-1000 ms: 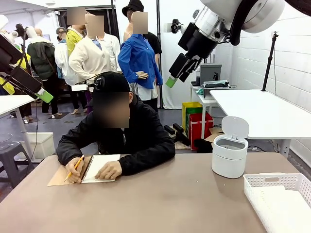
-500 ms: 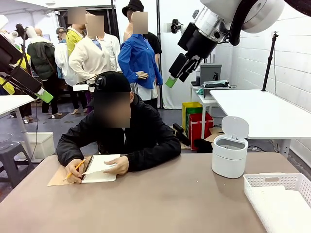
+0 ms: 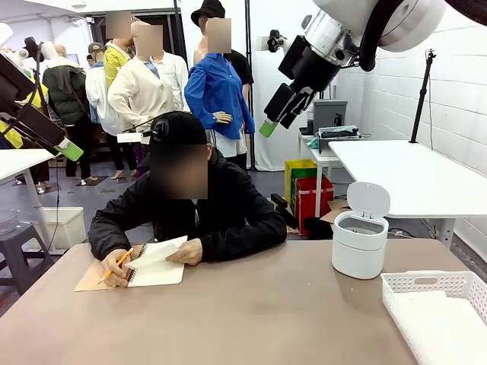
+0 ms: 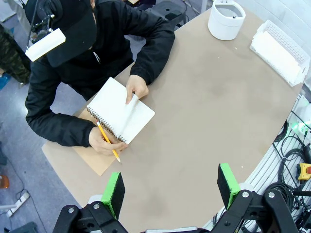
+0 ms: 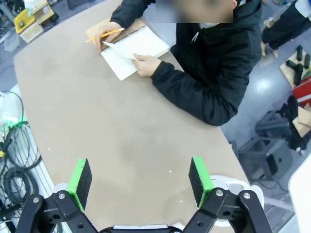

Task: Sort the paper based on its condition.
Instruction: If a person hands you a paper, place it in the Organizing basket , and if it's crumpled, put it in the Trash can.

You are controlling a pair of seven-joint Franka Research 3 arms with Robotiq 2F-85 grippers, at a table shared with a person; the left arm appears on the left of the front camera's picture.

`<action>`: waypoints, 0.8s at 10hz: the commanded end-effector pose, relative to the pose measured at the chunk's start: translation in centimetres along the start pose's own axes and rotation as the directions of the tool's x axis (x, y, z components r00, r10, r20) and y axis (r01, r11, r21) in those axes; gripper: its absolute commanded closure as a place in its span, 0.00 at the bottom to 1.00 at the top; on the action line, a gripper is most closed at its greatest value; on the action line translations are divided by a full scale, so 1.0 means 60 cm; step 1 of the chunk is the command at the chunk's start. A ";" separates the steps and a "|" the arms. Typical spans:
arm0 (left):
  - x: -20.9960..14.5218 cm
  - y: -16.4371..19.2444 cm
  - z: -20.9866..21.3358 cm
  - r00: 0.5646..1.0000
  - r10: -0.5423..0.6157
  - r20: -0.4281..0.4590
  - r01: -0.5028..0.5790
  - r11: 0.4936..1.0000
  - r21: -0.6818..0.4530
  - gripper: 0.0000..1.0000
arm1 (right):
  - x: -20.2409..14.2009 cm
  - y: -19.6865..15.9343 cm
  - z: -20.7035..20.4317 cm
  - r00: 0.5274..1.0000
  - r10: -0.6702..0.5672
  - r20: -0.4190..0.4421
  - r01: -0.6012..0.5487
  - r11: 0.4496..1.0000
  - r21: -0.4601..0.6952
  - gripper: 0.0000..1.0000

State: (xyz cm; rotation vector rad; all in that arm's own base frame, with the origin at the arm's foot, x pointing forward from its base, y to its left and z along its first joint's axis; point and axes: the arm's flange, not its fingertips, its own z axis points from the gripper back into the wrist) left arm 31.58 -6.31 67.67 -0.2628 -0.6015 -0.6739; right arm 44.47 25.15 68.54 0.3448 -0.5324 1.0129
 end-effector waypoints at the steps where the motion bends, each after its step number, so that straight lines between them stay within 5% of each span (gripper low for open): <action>1: 0.000 0.001 0.000 1.000 0.000 0.005 0.000 1.000 0.002 0.00 | -0.002 0.001 0.000 1.000 0.002 -0.003 -0.002 1.000 0.001 0.00; 8: 0.000 0.001 0.000 1.000 0.000 0.005 0.000 1.000 0.002 0.00 | -0.002 0.001 0.000 1.000 0.002 -0.003 -0.002 1.000 0.001 0.00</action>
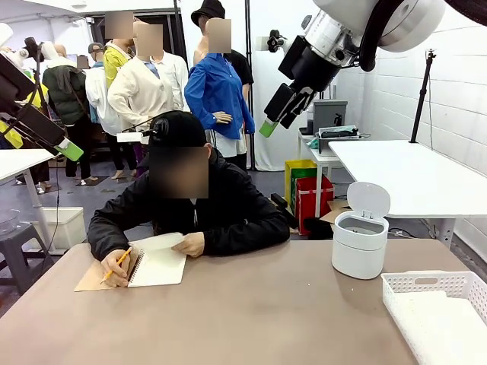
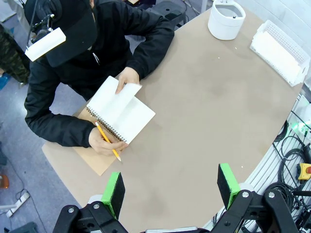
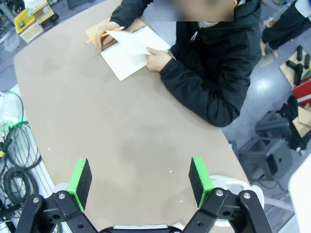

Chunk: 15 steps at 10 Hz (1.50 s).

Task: Sort the paper based on its condition.
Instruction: If a person hands you a paper, place it in the Organizing basket , and if it's crumpled, put it in the Trash can.

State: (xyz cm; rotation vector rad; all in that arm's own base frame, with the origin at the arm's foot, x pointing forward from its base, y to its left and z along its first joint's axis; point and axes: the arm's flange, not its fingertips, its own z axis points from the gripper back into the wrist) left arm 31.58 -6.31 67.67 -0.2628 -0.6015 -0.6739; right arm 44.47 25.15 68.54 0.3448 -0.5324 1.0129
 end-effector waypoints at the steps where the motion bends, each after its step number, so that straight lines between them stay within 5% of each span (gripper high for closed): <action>1: 0.000 0.001 0.000 1.000 0.000 0.005 0.000 1.000 0.002 0.00 | -0.002 0.001 0.000 1.000 0.002 -0.003 -0.002 1.000 0.001 0.00; 15: 0.000 0.001 0.000 1.000 0.000 0.005 0.000 1.000 0.002 0.00 | -0.002 0.001 0.000 1.000 0.002 -0.003 -0.002 1.000 0.001 0.00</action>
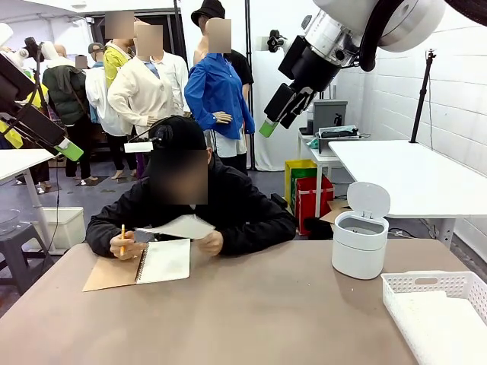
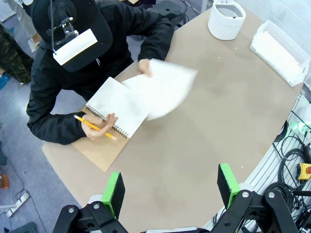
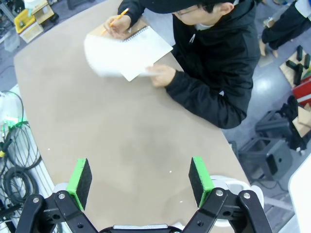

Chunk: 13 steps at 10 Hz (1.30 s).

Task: Sort the paper based on its condition.
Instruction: If a person hands you a paper, place it in the Organizing basket , and if it's crumpled, put it in the Trash can.

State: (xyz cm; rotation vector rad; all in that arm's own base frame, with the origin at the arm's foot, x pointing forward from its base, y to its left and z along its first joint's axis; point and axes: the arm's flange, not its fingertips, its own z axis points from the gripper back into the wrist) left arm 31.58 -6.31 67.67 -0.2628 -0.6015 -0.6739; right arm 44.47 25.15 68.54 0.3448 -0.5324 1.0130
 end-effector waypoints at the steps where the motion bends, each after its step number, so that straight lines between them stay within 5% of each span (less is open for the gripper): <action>1: 0.000 0.001 0.000 1.000 0.000 0.005 0.000 1.000 0.002 0.00 | -0.002 0.001 0.000 1.000 0.002 -0.003 -0.002 1.000 0.001 0.00; 12: 0.000 0.001 0.000 1.000 0.000 0.005 0.000 1.000 0.002 0.00 | 0.000 0.000 0.000 1.000 0.000 0.000 0.000 1.000 0.000 0.00; 13: 0.000 0.001 0.000 1.000 0.000 0.005 0.000 1.000 0.002 0.00 | 0.006 -0.029 -0.015 0.992 -0.124 -0.014 0.124 0.992 0.017 0.00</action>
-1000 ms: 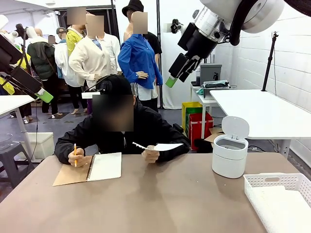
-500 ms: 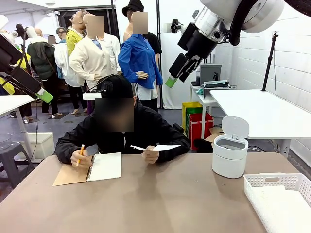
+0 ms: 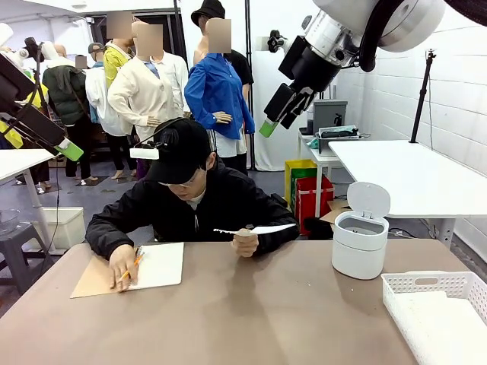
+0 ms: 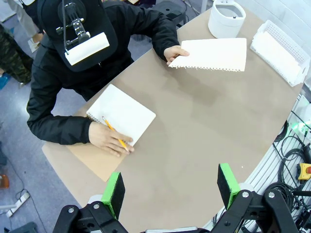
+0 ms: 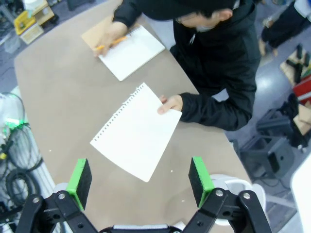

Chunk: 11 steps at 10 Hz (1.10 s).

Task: Sort the paper based on its condition.
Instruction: If a person hands you a paper, place it in the Organizing basket , and if it's crumpled, put it in the Trash can.

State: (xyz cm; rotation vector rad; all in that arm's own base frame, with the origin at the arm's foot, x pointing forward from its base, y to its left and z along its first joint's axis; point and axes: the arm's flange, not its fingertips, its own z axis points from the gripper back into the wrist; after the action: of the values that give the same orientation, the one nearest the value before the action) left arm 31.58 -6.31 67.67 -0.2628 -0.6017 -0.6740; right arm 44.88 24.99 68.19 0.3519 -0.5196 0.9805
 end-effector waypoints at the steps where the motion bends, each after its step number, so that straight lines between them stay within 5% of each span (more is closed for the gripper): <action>1: 0.000 0.001 0.000 1.000 0.000 0.005 0.000 1.000 0.002 0.00 | 0.011 -0.037 -0.020 0.986 -0.165 -0.028 0.166 0.985 0.048 0.00; 5: 0.000 0.001 0.000 1.000 0.000 0.005 0.000 1.000 0.002 0.00 | 0.005 -0.129 -0.091 0.822 -0.555 -0.125 0.564 0.824 0.054 0.00; 8: 0.000 0.001 0.000 1.000 0.000 0.005 0.000 1.000 0.002 0.00 | -0.031 -0.190 -0.148 0.544 -0.812 -0.211 0.839 0.533 0.111 0.00; 9: 0.000 0.001 0.000 1.000 0.000 0.005 0.000 1.000 0.002 0.00 | -0.040 -0.195 -0.154 0.514 -0.828 -0.225 0.857 0.509 0.088 0.00; 10: 0.000 0.001 0.000 1.000 0.000 0.005 0.000 1.000 0.002 0.00 | -0.049 -0.190 -0.162 0.554 -0.800 -0.230 0.823 0.568 0.005 0.00; 11: 0.000 0.001 0.000 1.000 0.000 0.005 0.000 1.000 0.002 0.00 | -0.032 -0.160 -0.134 0.919 -0.374 -0.121 0.331 0.902 -0.277 0.00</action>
State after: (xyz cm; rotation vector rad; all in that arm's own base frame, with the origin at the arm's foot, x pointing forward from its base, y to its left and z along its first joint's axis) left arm 31.58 -6.31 67.67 -0.2628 -0.6015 -0.6739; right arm 55.90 21.76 57.93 0.4586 -0.0958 0.2137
